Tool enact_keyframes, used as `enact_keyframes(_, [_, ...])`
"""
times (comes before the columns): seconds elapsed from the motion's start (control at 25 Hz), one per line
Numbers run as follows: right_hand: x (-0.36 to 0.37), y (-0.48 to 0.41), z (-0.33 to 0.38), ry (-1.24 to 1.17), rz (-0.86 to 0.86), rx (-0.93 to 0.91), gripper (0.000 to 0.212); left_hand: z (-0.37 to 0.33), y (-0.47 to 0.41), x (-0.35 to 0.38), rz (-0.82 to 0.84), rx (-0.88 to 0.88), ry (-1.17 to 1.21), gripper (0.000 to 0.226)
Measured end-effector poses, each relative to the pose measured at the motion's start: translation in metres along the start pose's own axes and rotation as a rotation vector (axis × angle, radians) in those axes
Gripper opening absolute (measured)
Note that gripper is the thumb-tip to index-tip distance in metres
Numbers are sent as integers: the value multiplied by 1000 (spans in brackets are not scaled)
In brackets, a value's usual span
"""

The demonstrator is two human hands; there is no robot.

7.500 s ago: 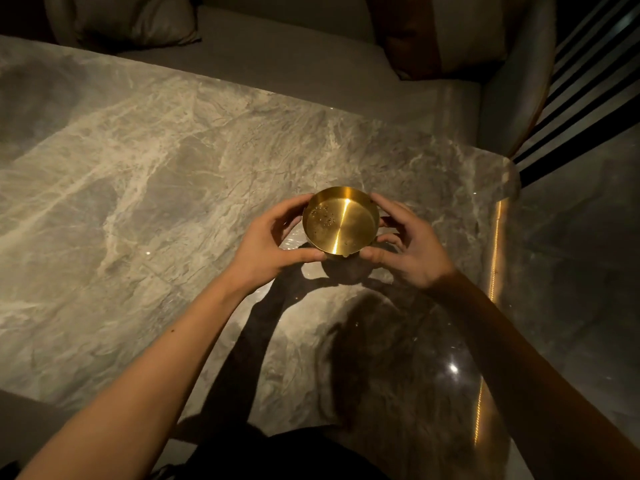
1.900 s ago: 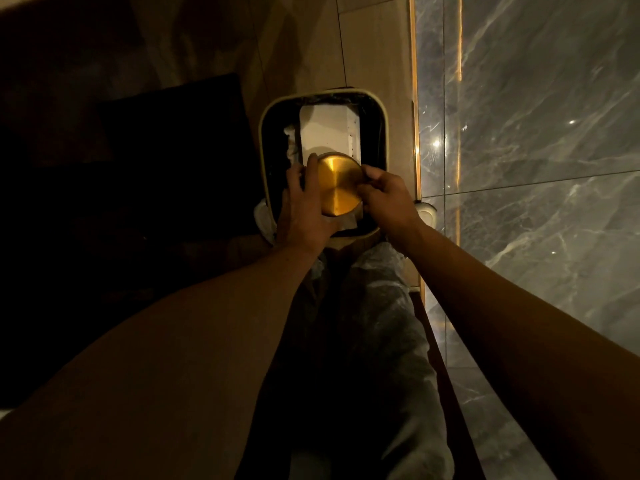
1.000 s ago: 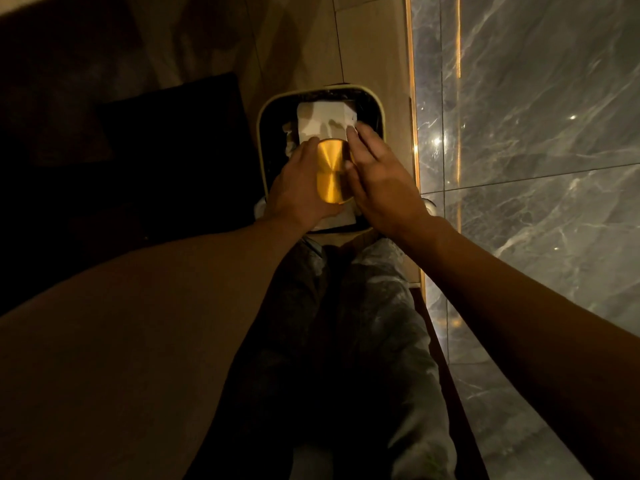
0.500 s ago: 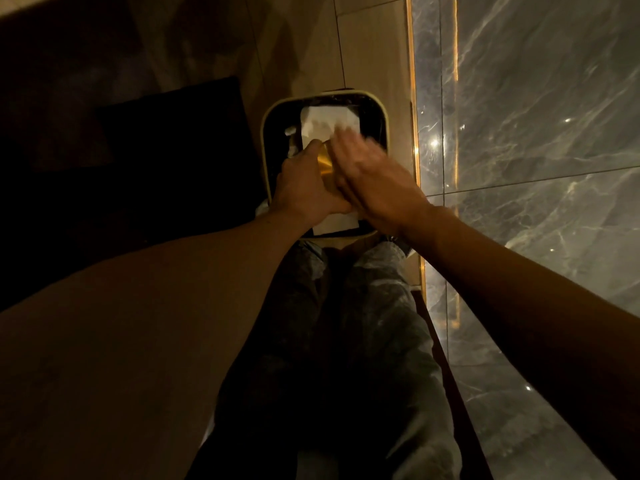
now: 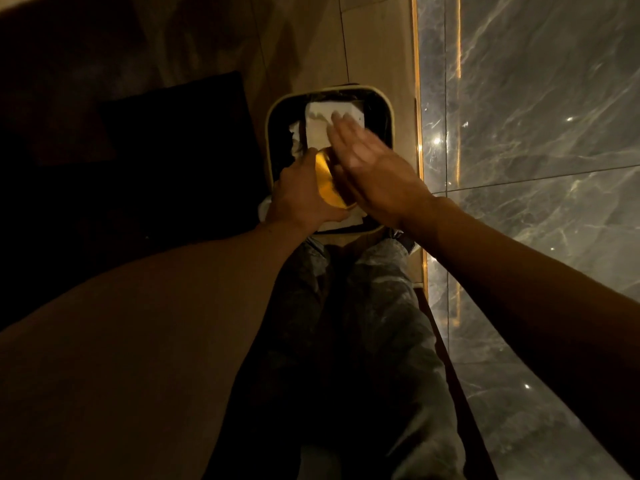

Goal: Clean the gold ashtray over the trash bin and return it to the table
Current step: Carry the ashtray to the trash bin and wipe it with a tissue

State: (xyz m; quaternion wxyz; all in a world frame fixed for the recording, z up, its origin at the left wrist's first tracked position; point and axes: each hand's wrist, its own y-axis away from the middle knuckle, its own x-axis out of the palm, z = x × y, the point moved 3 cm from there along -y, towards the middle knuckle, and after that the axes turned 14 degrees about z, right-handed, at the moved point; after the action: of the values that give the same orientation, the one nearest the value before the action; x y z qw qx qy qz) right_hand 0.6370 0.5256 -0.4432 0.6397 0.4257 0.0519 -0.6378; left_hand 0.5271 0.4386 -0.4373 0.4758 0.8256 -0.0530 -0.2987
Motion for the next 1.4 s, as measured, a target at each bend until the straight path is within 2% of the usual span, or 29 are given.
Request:
enact_keyframes(0.08, [-5,2,-2,-28,-111,53,55,-3,-8,-2,-24,0,27,89])
enact_keyframes(0.12, [-1,4,-3,-42,-88,47,57,-6,-11,-4,-19,0,24,92])
enact_keyframes(0.24, [17,7,-5,37,126,-51,63,-5,-13,2,8,-10,-13,97])
enact_keyframes(0.36, [7,5,-5,37,-38,14,56,-3,-10,8,-12,21,22,89])
enact_keyframes(0.4, [7,5,-5,38,-25,11,56,-3,-10,8,-9,28,16,90])
enact_keyframes(0.52, [18,9,-8,78,203,-60,60,-4,-8,9,27,22,-25,93])
enact_keyframes(0.56, [15,9,-7,62,194,-69,60,-3,-6,8,18,18,-19,92])
enact_keyframes(0.68, [-7,8,2,-33,-85,-18,55,-2,-6,5,0,23,-1,90])
enact_keyframes(0.72, [-3,9,0,-40,-69,-12,55,-4,-8,3,7,22,-13,92])
enact_keyframes(0.84, [15,14,-3,-3,221,-53,61,-5,-7,2,52,-7,-74,102])
enact_keyframes(0.88, [10,12,-3,-32,191,-53,60,-3,-7,3,44,-14,-55,99])
enact_keyframes(0.96, [-8,6,3,-86,-33,2,56,-4,-6,2,27,-9,-28,92])
enact_keyframes(1.0, [-9,4,3,-104,-91,23,54,-5,-6,1,28,0,-24,93])
enact_keyframes(1.04, [-5,3,1,-88,-64,7,54,-6,-8,0,31,2,-32,96])
enact_keyframes(1.12, [10,8,-1,-9,156,-36,59,-8,-7,-2,49,-17,-63,100])
enact_keyframes(1.16, [10,11,-2,2,175,-42,60,-7,-5,0,53,-32,-52,100])
enact_keyframes(1.28, [-13,10,1,-85,-110,73,58,-6,-2,-2,18,-14,-4,100])
enact_keyframes(1.32, [-11,9,2,-87,-108,52,58,-8,-3,-3,16,3,-9,100])
enact_keyframes(1.4, [3,12,6,31,55,-65,61,-12,-4,-4,13,18,-30,99])
